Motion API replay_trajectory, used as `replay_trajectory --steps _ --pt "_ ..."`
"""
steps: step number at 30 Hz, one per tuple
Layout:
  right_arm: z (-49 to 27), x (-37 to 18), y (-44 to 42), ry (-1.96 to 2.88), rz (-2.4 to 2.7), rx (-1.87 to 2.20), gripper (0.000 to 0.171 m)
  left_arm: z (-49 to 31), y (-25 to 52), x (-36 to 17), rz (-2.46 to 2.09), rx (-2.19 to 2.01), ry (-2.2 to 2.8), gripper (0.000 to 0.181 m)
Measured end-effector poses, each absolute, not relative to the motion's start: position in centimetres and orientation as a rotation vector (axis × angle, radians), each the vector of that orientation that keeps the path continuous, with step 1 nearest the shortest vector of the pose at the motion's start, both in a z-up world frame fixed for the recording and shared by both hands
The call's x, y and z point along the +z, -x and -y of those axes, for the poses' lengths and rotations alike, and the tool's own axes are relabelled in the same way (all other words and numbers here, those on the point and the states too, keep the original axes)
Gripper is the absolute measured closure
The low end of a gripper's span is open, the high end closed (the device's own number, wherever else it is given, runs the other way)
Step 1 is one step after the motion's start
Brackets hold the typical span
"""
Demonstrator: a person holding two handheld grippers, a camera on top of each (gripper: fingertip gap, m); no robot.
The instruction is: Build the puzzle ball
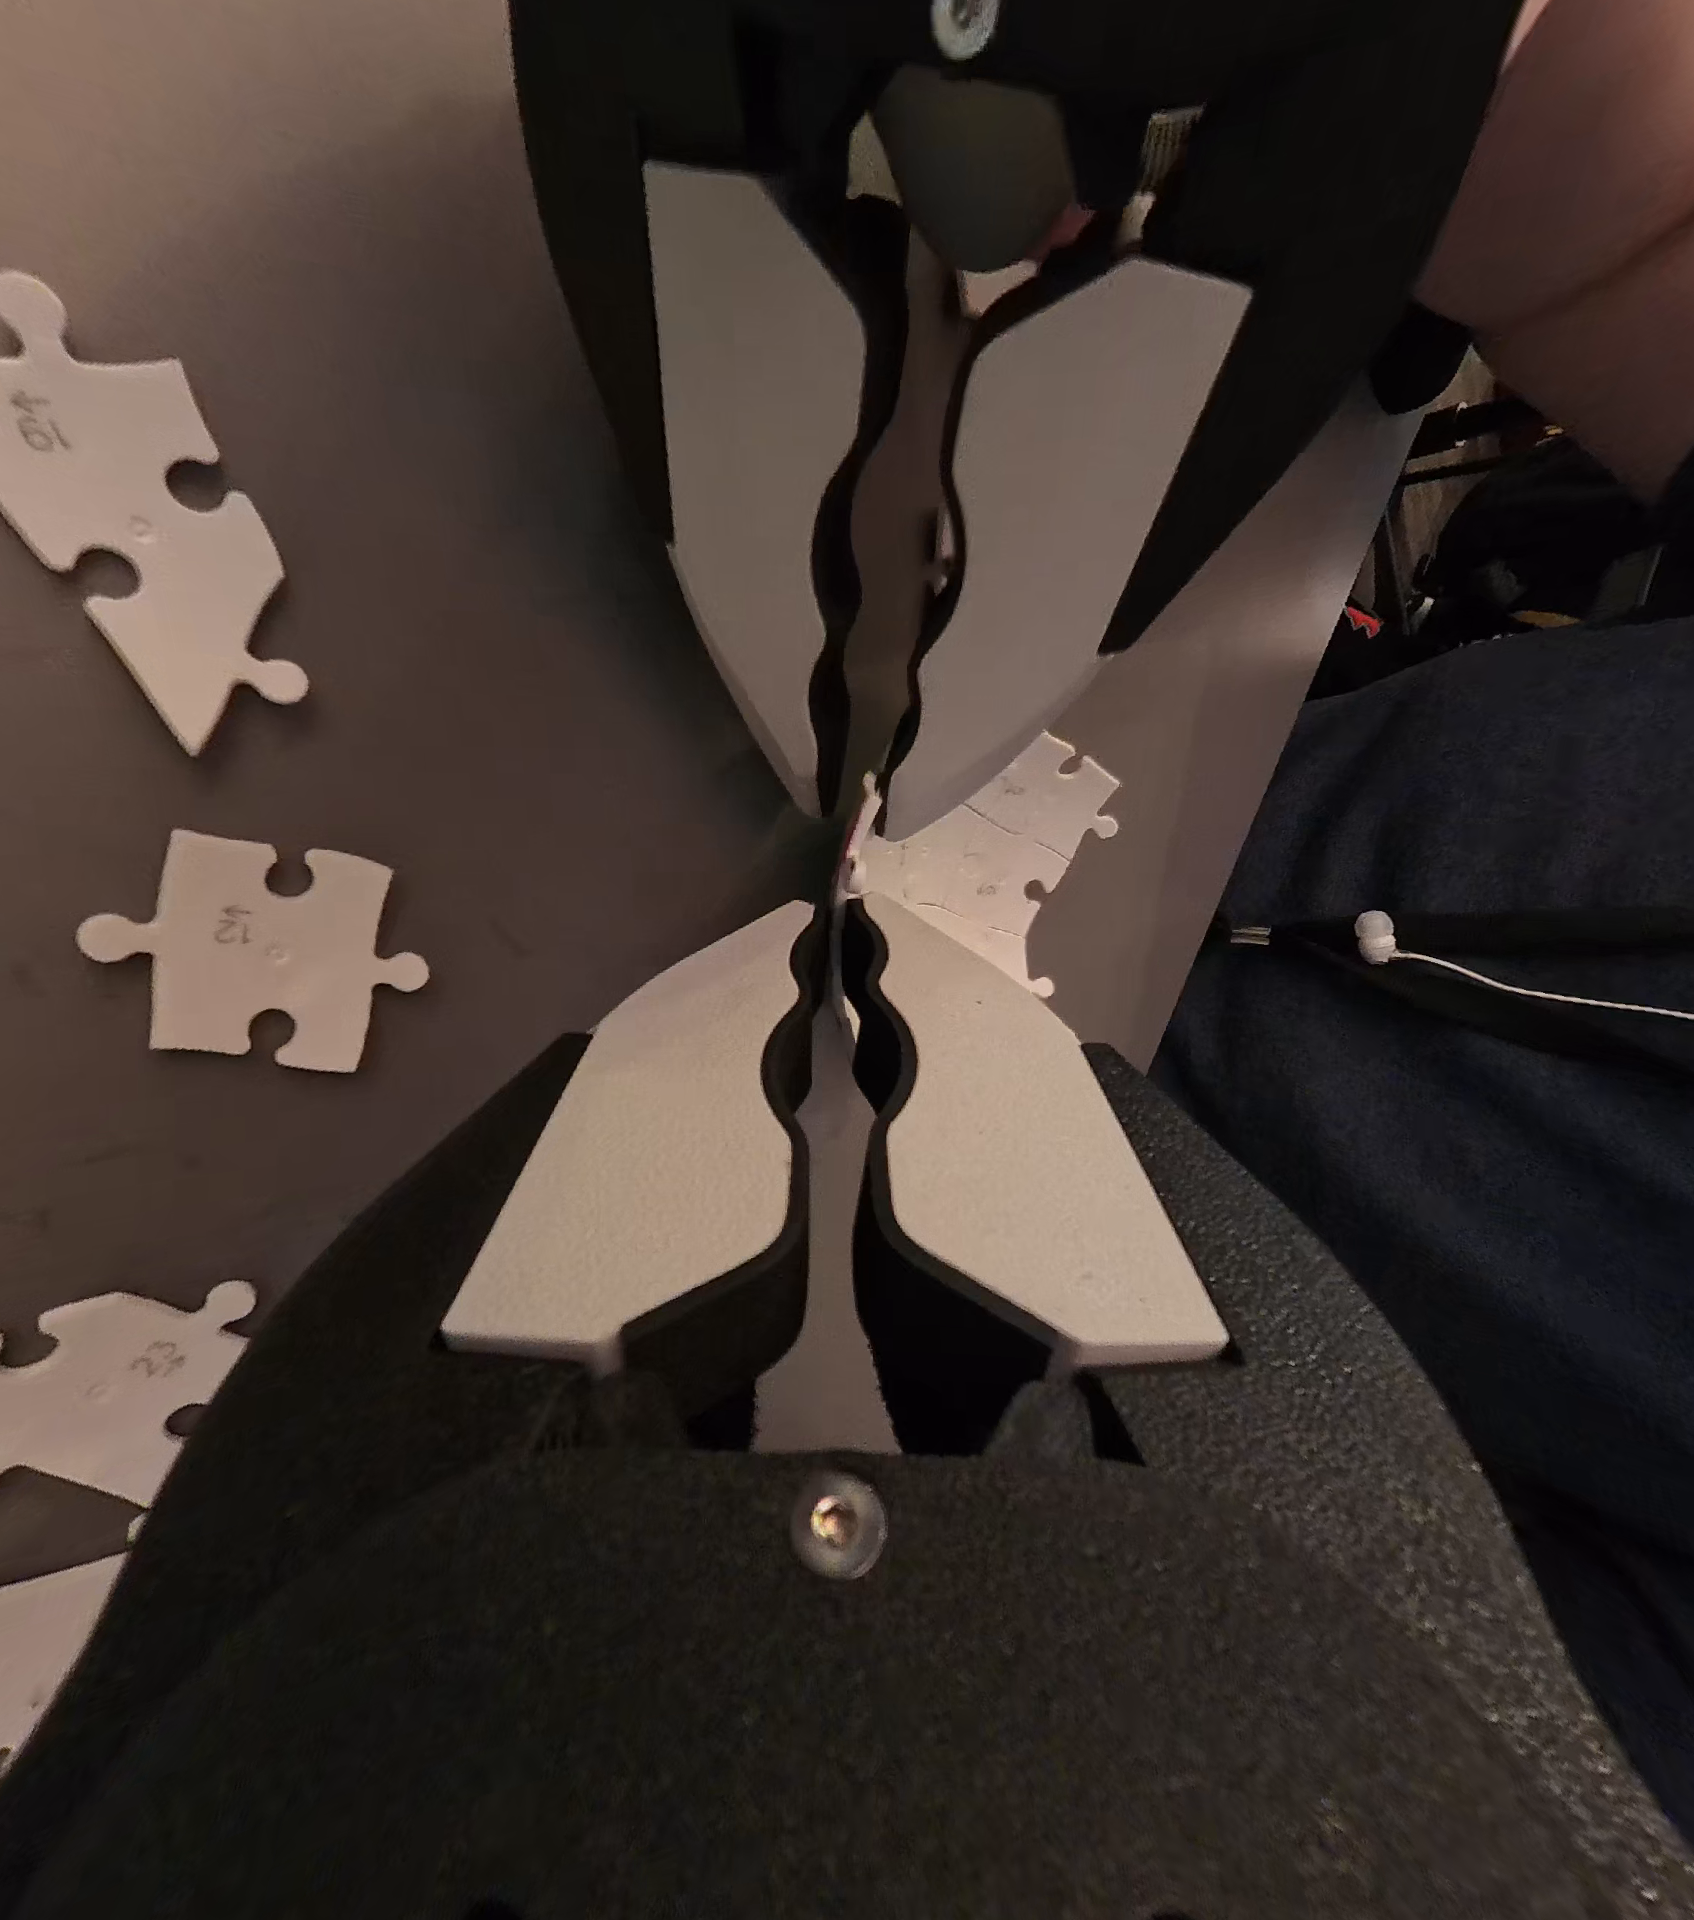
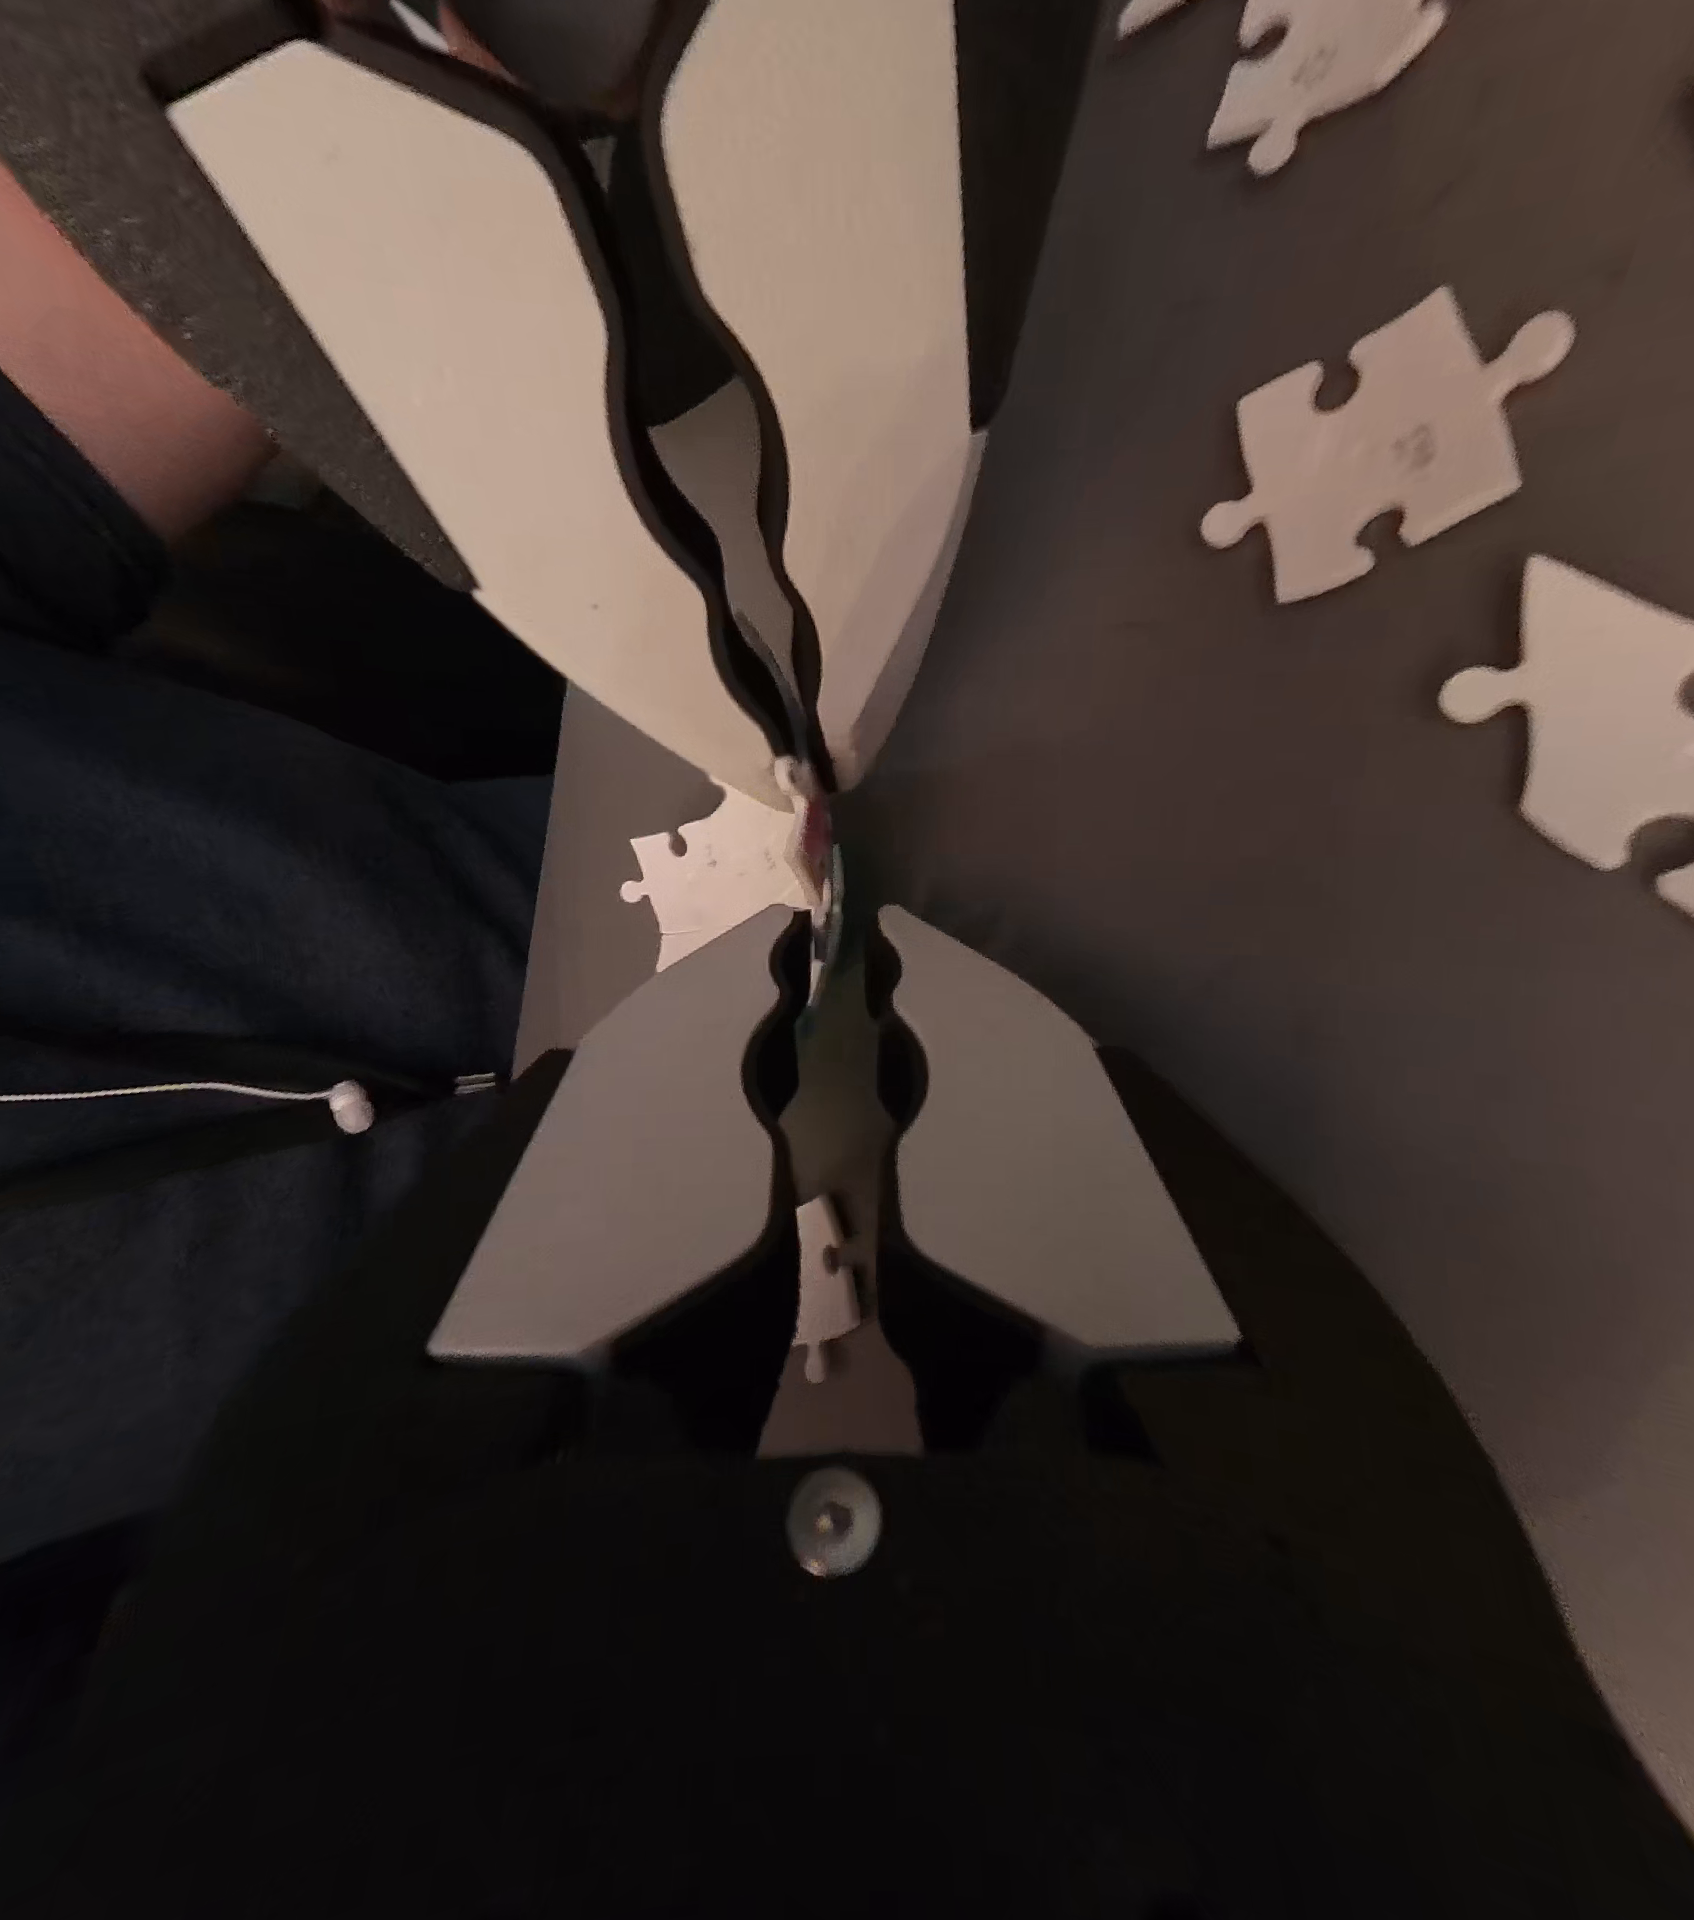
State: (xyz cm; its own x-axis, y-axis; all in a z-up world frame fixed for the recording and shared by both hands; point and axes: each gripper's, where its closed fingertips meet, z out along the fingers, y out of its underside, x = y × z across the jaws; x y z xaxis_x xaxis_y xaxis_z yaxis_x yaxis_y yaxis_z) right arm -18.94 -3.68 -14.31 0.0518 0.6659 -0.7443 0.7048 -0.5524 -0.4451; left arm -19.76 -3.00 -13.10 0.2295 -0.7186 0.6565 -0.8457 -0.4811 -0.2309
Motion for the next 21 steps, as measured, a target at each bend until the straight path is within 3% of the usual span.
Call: replay_trajectory --steps 16,18,21 --pt "4.38 -14.49 18.79 -2.234 -1.488 -1.487 0.166 3.35 19.66 -13.1 1.54 0.999 -2.296 0.179" --pt "4.22 -14.33 18.64 -2.233 -1.465 -1.505 0.154 3.19 19.74 -13.09 1.54 0.997 -2.304 0.179" --pt "4.16 -14.48 18.17 -2.226 -1.455 -1.509 0.154 3.12 19.85 -13.08 1.536 1.004 -2.313 0.179"
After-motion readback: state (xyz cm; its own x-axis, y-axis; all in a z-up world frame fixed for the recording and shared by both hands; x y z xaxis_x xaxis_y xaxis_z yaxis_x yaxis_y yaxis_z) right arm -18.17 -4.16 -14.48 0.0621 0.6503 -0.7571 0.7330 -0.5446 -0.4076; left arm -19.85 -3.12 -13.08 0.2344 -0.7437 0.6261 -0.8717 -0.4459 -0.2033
